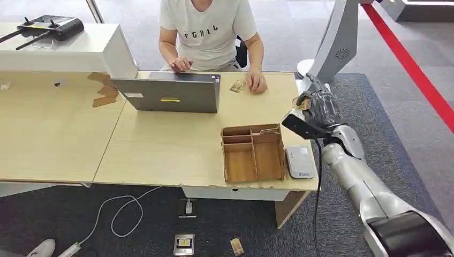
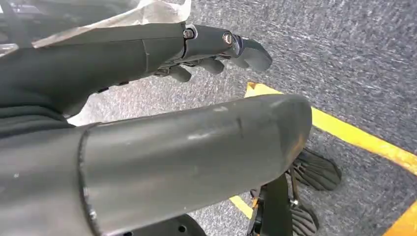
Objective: Pass the card to the sensor for recognition and then transmit it.
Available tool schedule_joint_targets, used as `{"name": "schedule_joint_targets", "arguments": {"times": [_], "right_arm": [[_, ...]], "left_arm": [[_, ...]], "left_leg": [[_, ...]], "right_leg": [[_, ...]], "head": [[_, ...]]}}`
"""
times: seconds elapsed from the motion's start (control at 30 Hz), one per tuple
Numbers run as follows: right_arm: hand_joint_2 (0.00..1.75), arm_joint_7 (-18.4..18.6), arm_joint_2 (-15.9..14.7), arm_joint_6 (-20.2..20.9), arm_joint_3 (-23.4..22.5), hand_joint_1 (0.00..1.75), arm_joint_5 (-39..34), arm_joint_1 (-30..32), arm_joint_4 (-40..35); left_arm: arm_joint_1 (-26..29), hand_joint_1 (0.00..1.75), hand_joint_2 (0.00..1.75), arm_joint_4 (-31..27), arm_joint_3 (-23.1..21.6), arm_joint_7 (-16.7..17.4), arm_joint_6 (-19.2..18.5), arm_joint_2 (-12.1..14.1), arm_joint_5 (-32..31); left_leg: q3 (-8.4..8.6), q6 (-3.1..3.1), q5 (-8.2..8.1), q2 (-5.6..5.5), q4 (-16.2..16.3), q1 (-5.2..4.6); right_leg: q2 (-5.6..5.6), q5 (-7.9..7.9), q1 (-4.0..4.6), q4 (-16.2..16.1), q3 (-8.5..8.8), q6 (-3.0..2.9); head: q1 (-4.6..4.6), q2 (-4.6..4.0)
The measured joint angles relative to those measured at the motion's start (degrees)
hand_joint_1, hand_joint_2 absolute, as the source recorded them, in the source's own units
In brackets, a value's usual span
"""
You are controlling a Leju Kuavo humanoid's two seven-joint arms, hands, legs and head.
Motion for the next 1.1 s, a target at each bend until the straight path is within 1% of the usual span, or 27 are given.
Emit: {"name": "schedule_joint_targets", "arguments": {"times": [0.33, 0.57, 0.8, 0.9, 1.03, 1.1], "right_arm": [[1.75, 1.62, 1.38, 3.01, 3.10, 1.75, 2.49, -0.22, 0.35], [1.75, 3.06, 1.18, 5.15, 4.33, 1.75, 3.52, 0.56, 0.33], [1.75, 5.50, -0.43, 6.68, 5.22, 1.75, 4.15, 0.35, 0.57], [1.75, 6.42, -1.37, 6.62, 5.40, 1.75, 4.61, -0.22, 0.98], [1.75, 8.00, -2.54, 6.99, 5.66, 1.75, 6.16, -2.16, 1.77], [1.75, 8.65, -3.13, 8.36, 5.73, 1.75, 6.99, -3.36, 2.10]], "left_arm": [[-0.07, 0.00, 0.00, 0.00, 0.00, 2.03, 3.84, -0.81, 0.83], [-0.08, 0.00, 0.00, 0.00, 0.02, 2.14, 4.30, -1.11, 1.18], [-0.05, 0.00, 0.00, 0.00, 0.02, 1.44, 4.28, -1.27, 1.84], [-0.02, 0.00, 0.00, 0.00, 0.00, 1.33, 4.02, -1.27, 1.84], [-0.02, 0.00, 0.00, 0.02, 0.00, 1.27, 3.63, -1.27, 1.86], [-0.03, 0.00, 0.00, 0.02, 0.00, 1.27, 3.56, -1.27, 2.01]], "left_leg": [[0.00, 0.00, 0.00, 0.00, 0.00, 0.01], [0.00, 0.00, 0.00, 0.00, 0.00, 0.00], [-0.01, 0.00, 0.00, 0.00, 0.01, 0.00], [-0.02, 0.01, 0.00, 0.00, 0.01, 0.00], [-0.06, 0.00, 0.00, -0.01, 0.02, 0.00], [-0.06, 0.00, 0.00, 0.00, 0.01, 0.00]], "right_leg": [[0.00, 0.00, 0.01, 0.00, -0.01, 0.00], [0.00, 0.00, 0.00, -0.01, -0.02, 0.00], [0.00, 0.00, -0.01, -0.02, -0.02, 0.01], [0.00, 0.01, -0.02, -0.03, -0.03, 0.01], [0.00, 0.01, -0.03, -0.02, -0.08, 0.01], [0.00, 0.01, -0.02, -0.02, -0.07, 0.01]], "head": [[0.00, 0.00], [0.02, 0.00], [0.02, 0.00], [0.00, 0.00], [0.00, 0.00], [0.02, 0.00]]}}
